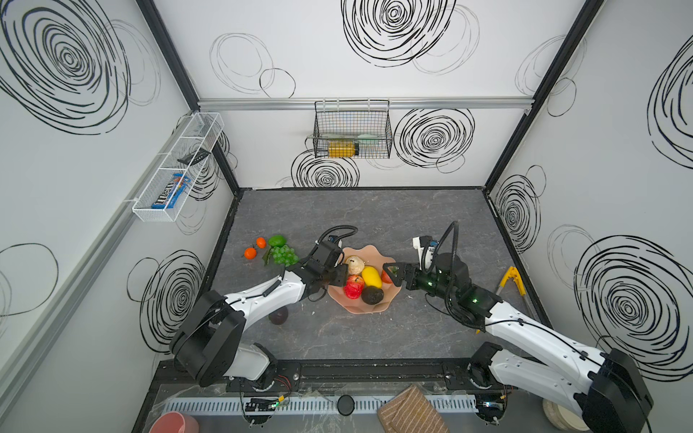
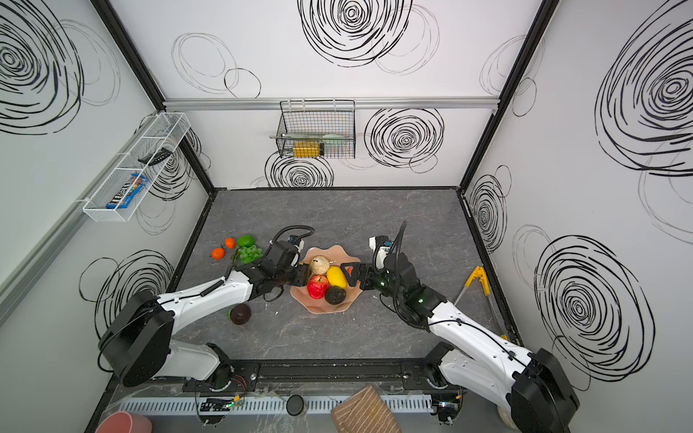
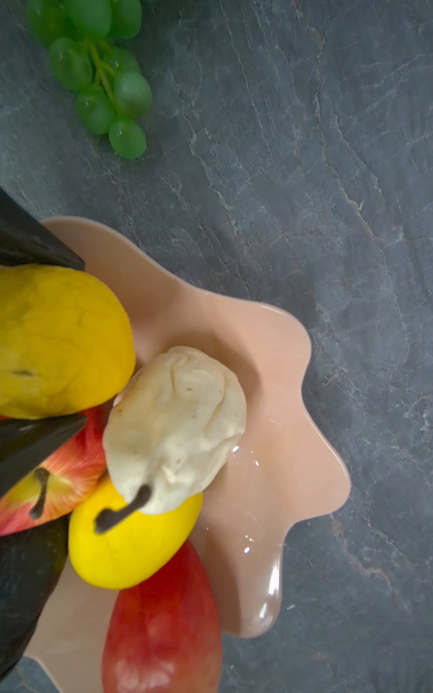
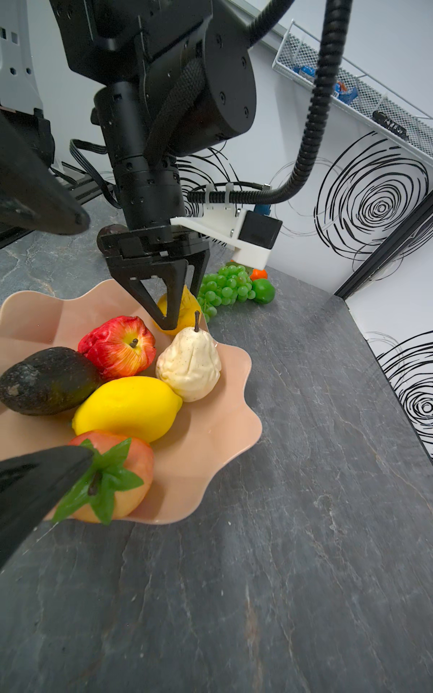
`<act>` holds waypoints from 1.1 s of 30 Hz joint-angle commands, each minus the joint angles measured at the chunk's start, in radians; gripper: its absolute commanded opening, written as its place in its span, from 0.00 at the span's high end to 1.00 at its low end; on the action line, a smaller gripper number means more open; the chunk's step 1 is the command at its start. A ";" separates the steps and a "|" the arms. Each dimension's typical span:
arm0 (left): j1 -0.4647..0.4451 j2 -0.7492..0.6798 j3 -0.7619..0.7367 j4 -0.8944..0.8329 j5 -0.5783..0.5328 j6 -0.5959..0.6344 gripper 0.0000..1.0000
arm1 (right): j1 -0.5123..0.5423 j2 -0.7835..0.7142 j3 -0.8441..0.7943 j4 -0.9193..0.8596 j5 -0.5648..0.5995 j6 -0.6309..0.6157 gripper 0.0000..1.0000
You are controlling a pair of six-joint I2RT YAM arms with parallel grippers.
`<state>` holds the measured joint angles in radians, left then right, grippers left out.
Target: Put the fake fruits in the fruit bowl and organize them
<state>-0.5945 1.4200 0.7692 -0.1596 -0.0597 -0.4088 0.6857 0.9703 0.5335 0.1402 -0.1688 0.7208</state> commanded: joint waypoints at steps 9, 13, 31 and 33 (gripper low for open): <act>0.010 0.004 0.019 0.019 0.005 -0.011 0.34 | -0.005 -0.018 -0.010 0.013 0.009 0.011 0.08; 0.009 -0.040 0.013 0.020 -0.007 -0.015 0.35 | -0.005 -0.020 -0.010 0.013 0.008 0.012 0.08; 0.123 -0.653 -0.233 -0.197 -0.117 -0.343 0.37 | -0.016 -0.058 -0.041 0.025 0.000 -0.015 0.07; 0.123 -0.675 -0.248 -0.251 -0.142 -0.390 0.37 | -0.021 -0.065 -0.047 0.024 0.001 -0.021 0.07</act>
<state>-0.4759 0.7677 0.5438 -0.3328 -0.1699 -0.6910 0.6735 0.9272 0.5011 0.1459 -0.1699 0.7158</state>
